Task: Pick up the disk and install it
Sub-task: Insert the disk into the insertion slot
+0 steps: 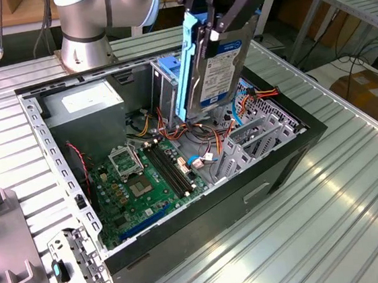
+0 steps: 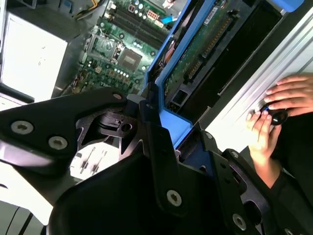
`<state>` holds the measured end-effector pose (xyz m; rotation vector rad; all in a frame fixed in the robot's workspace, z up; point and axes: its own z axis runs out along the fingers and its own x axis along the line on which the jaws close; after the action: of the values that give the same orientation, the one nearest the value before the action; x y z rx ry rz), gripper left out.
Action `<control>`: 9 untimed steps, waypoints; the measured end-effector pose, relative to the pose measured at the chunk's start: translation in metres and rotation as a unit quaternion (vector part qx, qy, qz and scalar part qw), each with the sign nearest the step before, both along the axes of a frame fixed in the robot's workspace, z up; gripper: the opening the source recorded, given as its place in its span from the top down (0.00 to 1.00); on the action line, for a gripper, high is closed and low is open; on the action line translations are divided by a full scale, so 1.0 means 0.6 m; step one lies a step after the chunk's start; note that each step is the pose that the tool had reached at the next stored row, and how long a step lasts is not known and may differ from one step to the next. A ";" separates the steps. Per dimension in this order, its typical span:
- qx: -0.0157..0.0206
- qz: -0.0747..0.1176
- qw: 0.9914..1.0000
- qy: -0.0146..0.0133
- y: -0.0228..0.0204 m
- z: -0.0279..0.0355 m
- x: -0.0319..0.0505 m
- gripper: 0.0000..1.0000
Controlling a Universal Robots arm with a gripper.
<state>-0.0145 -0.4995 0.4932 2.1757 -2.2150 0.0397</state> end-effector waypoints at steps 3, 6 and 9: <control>0.000 0.000 1.000 0.000 -0.0002 -0.001 0.025 0.63; 0.000 0.000 1.000 0.000 -0.0017 -0.002 0.035 0.63; 0.000 0.000 1.000 0.000 -0.0121 -0.004 0.038 0.63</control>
<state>0.0085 -0.5067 0.4909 2.1754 -2.2149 0.0397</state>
